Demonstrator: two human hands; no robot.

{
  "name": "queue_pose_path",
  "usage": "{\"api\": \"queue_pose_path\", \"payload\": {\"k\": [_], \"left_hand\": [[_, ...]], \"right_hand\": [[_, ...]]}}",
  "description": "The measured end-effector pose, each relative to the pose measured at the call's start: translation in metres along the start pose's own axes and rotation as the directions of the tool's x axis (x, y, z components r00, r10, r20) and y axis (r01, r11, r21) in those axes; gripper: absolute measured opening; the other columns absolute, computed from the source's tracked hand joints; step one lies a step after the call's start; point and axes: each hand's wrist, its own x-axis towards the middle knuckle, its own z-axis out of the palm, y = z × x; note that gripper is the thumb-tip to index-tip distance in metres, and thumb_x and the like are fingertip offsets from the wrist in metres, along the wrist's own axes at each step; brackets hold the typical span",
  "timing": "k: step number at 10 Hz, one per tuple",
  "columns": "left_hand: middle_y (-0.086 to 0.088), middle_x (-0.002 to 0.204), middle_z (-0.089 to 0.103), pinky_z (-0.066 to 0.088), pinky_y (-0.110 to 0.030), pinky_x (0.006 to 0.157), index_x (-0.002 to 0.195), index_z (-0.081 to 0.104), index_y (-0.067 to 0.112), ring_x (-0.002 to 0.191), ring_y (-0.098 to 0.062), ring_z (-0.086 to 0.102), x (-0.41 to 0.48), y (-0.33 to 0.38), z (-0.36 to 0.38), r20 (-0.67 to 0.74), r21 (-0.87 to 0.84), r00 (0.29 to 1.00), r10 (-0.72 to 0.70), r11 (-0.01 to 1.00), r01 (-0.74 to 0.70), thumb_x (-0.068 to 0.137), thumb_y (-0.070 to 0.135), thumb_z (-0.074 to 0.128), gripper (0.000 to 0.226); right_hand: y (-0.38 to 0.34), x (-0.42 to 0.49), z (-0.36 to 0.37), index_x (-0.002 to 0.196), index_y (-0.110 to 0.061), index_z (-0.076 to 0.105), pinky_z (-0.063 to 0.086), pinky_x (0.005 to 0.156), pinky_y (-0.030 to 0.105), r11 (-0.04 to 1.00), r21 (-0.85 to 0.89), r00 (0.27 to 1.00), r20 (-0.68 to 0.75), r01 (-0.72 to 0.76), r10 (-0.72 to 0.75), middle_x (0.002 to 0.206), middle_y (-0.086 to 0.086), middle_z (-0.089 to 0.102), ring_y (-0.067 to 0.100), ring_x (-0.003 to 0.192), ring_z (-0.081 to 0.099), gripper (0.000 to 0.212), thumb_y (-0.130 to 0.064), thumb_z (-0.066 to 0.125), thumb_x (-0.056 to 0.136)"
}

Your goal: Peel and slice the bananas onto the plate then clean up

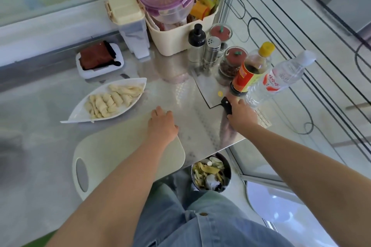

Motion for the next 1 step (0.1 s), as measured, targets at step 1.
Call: {"api": "queue_pose_path", "payload": {"k": [1], "left_hand": [[-0.015,0.139,0.034,0.038,-0.038,0.097,0.125,0.05,0.014,0.128,-0.032,0.034,-0.0024,-0.0012,-0.0026,-0.027,0.001,1.0,-0.004,1.0,0.004,0.091,0.028,0.052,0.037]], "right_hand": [[-0.0006,-0.0043,-0.0041,0.14,-0.013,0.033,0.049,0.081,0.043,0.999,0.042,0.995,-0.098,0.004,0.001,0.136,0.014,0.041,0.033,0.12,0.046,0.057,-0.015,0.055,0.088]]}}
